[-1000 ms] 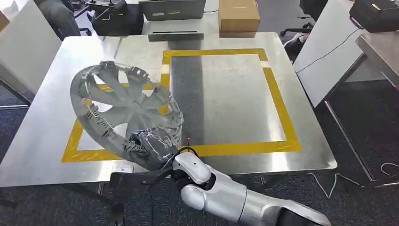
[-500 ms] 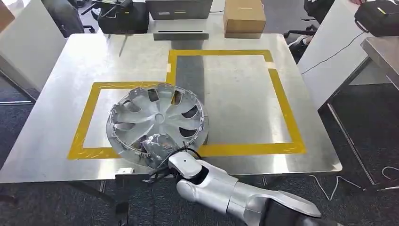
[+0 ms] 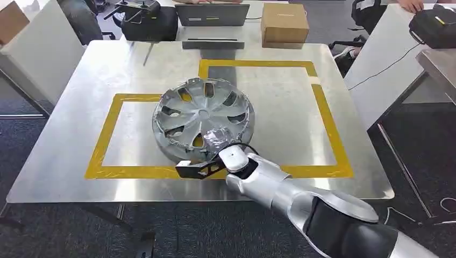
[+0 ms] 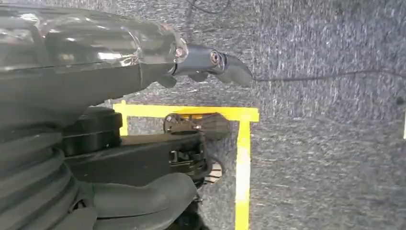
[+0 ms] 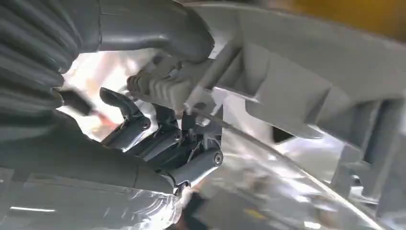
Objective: Take the parts from the cabinet and place them on the table.
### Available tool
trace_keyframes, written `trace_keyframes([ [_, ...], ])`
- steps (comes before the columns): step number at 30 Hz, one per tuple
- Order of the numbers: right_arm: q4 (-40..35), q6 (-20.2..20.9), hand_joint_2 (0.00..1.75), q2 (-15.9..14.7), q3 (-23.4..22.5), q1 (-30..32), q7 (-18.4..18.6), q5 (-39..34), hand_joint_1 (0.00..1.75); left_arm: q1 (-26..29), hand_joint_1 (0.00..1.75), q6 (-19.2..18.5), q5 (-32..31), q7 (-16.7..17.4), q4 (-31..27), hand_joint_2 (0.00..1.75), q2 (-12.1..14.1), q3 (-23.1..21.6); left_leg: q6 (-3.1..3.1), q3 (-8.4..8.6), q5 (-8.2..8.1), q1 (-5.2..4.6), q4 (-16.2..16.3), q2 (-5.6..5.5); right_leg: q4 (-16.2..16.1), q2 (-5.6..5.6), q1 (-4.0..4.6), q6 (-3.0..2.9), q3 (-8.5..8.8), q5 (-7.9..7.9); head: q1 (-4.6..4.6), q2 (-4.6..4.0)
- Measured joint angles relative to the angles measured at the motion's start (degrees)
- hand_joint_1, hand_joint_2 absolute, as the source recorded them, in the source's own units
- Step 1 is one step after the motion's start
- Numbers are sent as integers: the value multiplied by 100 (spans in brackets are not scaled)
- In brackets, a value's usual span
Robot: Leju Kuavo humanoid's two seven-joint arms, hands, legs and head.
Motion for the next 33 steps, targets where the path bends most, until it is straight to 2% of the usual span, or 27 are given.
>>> trace_keyframes([
  [7, 74, 50, 175, -941, -177, -761, 448, -138, 175, 99, 0, -11, -39, 96, 4, 175, 2, -87, 12, -37, 12, -21, 5, 17, -10, 3, -14, 5, -4, 24, 22, 0],
  [12, -166, 98, 175, -1280, -304, -843, 465, -166, 175, 93, 0, -68, -124, 118, 4, 175, 0, -125, 23, -30, -13, -26, 5, 102, -16, 68, -17, 7, -18, 25, 11, 0],
  [22, -516, -41, 175, -1479, -389, -541, 385, -306, 175, 69, 0, -120, -210, 55, 4, 175, 0, -216, 24, -32, -14, -22, 0, 96, -16, 61, -13, 13, -22, 20, 4, 0],
  [30, -866, -153, 175, -1455, -481, -275, 11, -529, 175, 48, 0, -111, -258, 63, 4, 175, -22, -221, 24, -34, -14, -23, -2, 116, -16, 66, -13, 13, -22, 20, 13, 0],
  [33, -979, -170, 175, -1418, -487, -142, -11, -538, 175, 40, 0, -111, -258, 63, 4, 175, -31, -221, 25, -33, -15, -25, -2, 134, -16, 76, -14, 13, -22, 20, 11, 0],
])
